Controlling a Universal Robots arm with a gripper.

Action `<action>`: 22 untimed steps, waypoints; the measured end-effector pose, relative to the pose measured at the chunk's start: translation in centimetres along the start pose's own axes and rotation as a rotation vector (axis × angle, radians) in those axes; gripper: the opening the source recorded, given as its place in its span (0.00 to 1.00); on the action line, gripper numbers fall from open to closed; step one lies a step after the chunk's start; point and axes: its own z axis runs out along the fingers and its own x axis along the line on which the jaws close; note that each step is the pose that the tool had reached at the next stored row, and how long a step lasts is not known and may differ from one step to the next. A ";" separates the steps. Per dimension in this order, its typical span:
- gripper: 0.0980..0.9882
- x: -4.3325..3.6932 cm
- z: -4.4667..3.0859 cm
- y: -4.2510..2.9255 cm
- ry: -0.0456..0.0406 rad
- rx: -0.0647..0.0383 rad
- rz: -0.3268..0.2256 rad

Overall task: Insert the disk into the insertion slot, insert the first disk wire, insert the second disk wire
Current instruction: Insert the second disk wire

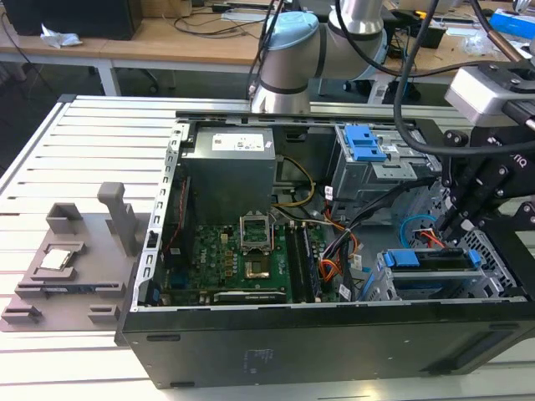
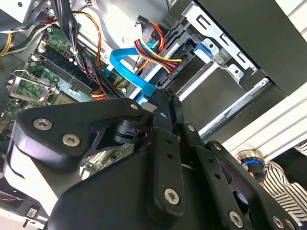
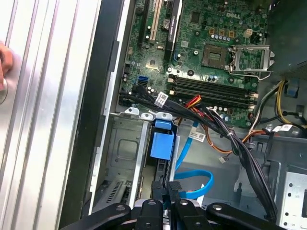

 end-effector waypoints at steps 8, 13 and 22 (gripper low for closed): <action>0.07 0.08 0.25 0.00 -0.0065 -0.001 0.102; 0.07 0.08 0.31 0.00 -0.0127 -0.001 0.203; 0.07 0.46 0.64 0.04 -0.0165 -0.001 0.204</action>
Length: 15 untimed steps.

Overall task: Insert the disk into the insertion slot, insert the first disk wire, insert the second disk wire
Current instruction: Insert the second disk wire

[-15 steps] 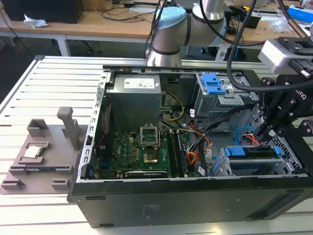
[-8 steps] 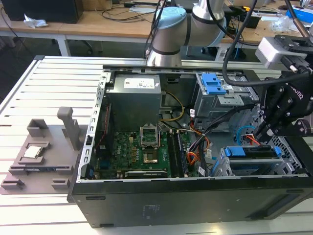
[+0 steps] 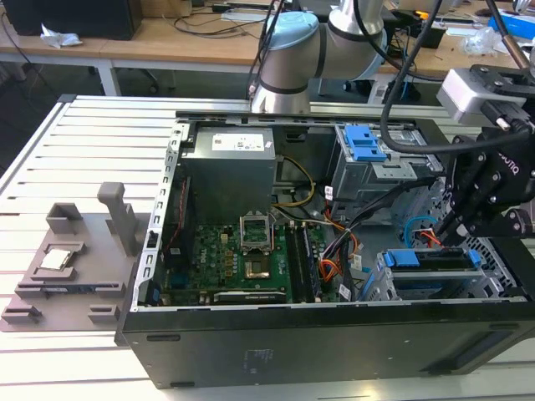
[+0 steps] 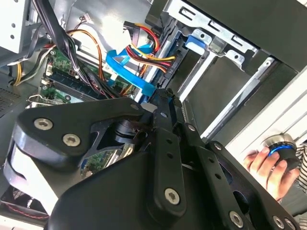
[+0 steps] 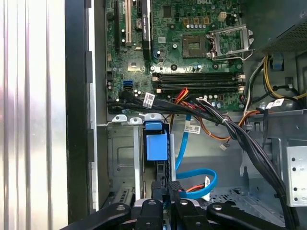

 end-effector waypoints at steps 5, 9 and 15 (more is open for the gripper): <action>0.07 0.02 0.93 -0.05 -0.0116 0.000 -0.001; 0.07 0.01 1.72 -0.10 -0.0174 -0.001 -0.001; 0.07 0.01 2.26 -0.14 -0.0213 -0.001 -0.001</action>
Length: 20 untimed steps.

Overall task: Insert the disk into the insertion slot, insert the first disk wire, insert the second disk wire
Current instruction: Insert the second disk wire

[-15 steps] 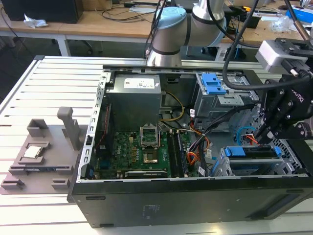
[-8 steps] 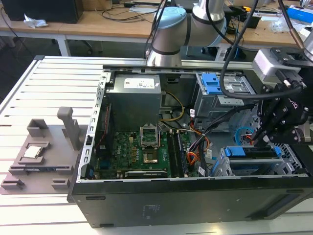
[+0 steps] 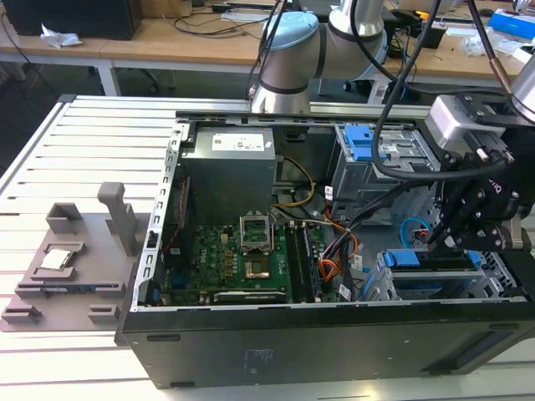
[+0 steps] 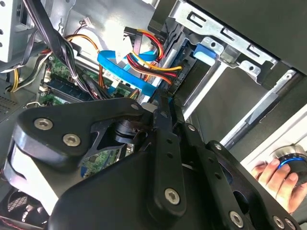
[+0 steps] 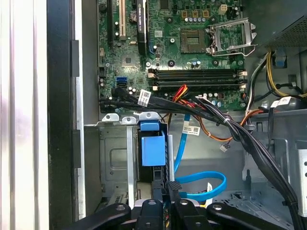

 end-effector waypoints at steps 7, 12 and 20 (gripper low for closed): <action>0.07 0.31 0.46 0.08 -0.0026 0.000 0.000; 0.07 0.42 0.74 0.06 -0.0028 0.000 0.000; 0.15 0.39 -0.96 0.17 -0.0025 0.000 0.000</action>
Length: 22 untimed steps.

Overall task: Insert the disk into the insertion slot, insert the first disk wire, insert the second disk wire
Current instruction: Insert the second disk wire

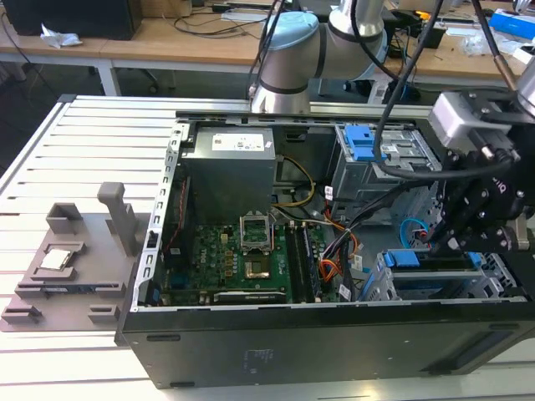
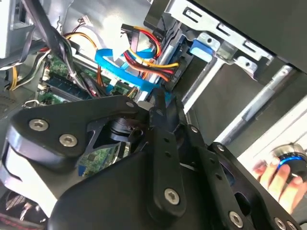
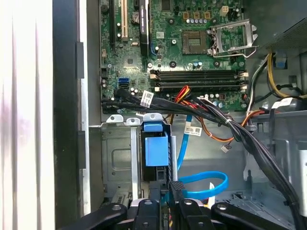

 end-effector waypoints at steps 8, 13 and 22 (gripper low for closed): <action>0.01 -0.39 -3.66 0.25 0.0001 0.000 0.000; 0.01 -0.42 -4.10 0.28 0.0001 0.000 0.000; 0.01 -0.42 -4.11 0.28 0.0001 0.000 0.000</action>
